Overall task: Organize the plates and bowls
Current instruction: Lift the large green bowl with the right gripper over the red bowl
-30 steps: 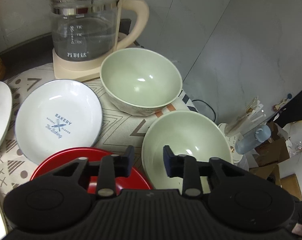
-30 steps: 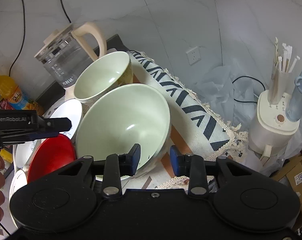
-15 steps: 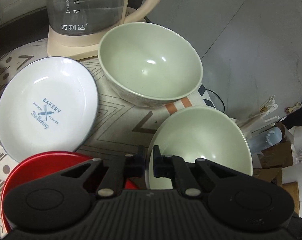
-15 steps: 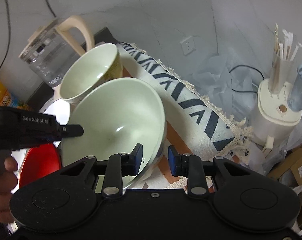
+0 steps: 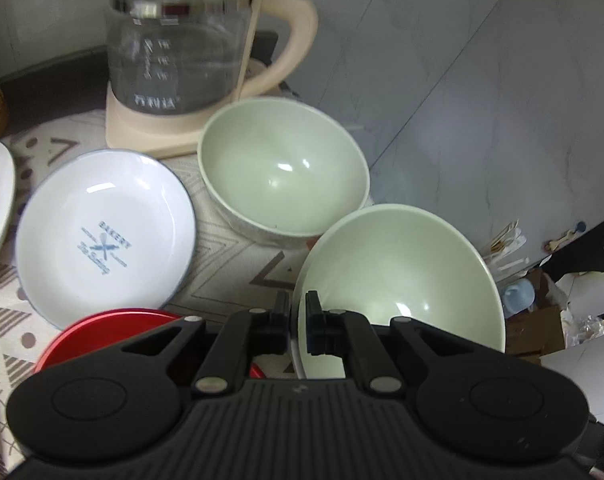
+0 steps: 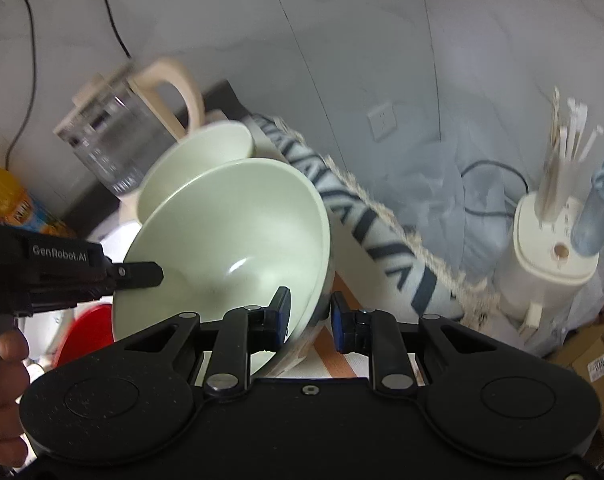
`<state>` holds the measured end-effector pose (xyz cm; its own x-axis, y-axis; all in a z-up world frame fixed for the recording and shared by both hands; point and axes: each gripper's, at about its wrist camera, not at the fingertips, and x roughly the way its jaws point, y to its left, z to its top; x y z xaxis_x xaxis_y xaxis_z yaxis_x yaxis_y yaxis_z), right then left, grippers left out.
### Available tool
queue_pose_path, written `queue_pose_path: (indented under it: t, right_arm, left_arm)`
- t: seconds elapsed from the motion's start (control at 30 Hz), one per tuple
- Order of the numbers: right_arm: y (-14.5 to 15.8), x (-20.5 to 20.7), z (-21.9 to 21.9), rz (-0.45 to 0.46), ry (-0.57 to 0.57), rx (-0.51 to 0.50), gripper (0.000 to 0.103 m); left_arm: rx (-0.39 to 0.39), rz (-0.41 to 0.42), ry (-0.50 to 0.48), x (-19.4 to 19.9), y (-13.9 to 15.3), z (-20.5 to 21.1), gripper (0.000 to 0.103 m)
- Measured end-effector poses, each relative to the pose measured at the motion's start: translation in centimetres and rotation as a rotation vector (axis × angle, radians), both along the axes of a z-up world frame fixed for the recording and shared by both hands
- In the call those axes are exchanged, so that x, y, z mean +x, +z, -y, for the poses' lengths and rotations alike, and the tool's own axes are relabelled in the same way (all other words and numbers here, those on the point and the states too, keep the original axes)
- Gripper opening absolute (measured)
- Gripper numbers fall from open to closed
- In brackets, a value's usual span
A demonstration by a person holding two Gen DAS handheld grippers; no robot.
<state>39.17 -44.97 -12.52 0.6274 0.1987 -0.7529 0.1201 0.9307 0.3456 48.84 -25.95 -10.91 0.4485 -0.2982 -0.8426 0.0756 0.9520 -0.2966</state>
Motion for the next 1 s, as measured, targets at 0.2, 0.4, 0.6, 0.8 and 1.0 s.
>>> queue_pose_path:
  t: [0.2, 0.4, 0.6, 0.8, 1.0]
  right_arm:
    - [2.7, 0.4, -1.0, 0.059, 0.033, -0.016, 0.022]
    - [4.2, 0.5, -2.2, 0.092, 0.073, -0.017, 0.022]
    - [5.4, 0.4, -3.8, 0.121, 0.123, -0.022, 0.022]
    - [6.0, 0.3, -5.2, 0.122, 0.173, -0.019, 0.022]
    - [6.4, 0.3, -6.7, 0.144, 0.243, -0.014, 0.022]
  left_arm:
    - [-0.014, 0.044, 0.040, -0.7, 2.2, -1.7, 0.006]
    - [-0.020, 0.042, 0.089, -1.7, 3.3, -3.8, 0.006]
    - [-0.031, 0.044, 0.148, -3.0, 3.9, -6.0, 0.006]
    - [-0.055, 0.035, 0.197, -4.3, 4.5, -7.9, 0.006]
    - [-0.070, 0.028, 0.263, -5.9, 4.6, -9.9, 0.006]
